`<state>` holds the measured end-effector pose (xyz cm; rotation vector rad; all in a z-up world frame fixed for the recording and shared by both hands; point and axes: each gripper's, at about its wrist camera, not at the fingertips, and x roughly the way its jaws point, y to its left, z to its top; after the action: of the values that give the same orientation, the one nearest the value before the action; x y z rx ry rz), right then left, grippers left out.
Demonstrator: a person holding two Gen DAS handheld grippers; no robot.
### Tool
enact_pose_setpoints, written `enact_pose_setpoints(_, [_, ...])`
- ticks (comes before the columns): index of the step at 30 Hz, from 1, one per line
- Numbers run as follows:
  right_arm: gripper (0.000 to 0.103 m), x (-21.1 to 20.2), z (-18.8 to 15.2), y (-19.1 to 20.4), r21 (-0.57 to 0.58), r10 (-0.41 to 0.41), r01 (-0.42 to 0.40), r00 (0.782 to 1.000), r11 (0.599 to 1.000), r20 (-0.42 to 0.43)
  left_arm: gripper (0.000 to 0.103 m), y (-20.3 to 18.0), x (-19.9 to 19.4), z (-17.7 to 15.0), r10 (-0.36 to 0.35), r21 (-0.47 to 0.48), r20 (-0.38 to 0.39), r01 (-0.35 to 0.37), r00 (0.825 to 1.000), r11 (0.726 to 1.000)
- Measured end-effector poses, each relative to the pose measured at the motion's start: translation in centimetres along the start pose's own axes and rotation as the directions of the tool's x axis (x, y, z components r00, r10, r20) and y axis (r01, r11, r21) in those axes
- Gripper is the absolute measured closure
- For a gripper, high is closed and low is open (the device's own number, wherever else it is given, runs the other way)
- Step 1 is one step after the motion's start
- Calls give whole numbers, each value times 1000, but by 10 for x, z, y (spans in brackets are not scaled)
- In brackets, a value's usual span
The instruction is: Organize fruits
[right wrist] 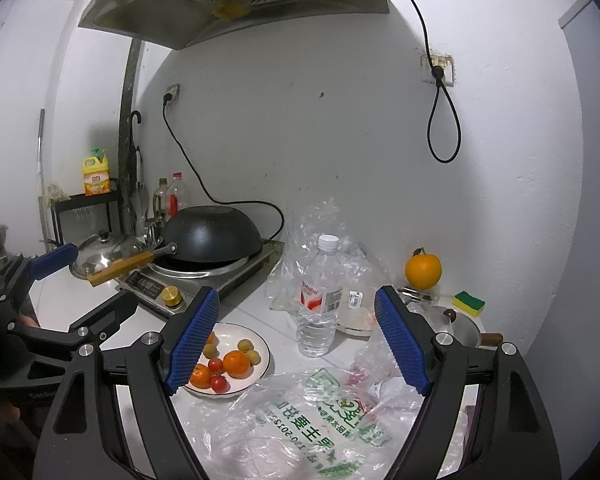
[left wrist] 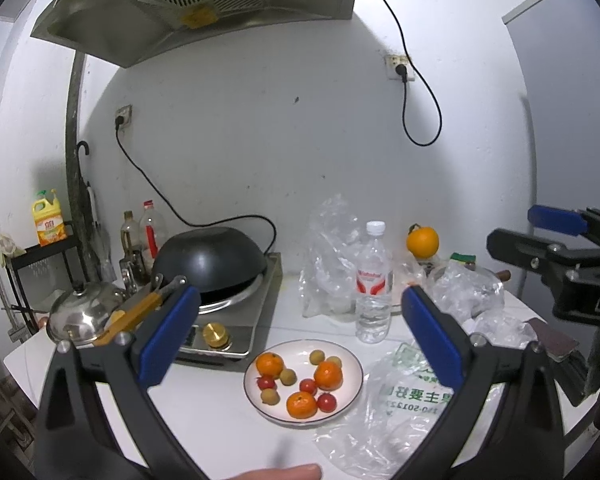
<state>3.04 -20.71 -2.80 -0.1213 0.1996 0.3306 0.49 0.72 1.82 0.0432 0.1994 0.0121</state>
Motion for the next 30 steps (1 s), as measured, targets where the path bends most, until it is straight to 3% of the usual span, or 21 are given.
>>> enact_pose_setpoints(30, [20, 17, -1, 8, -15, 7, -7, 1000, 1000, -23, 1, 2, 10, -6, 6, -1, -13, -6, 1000, 1000])
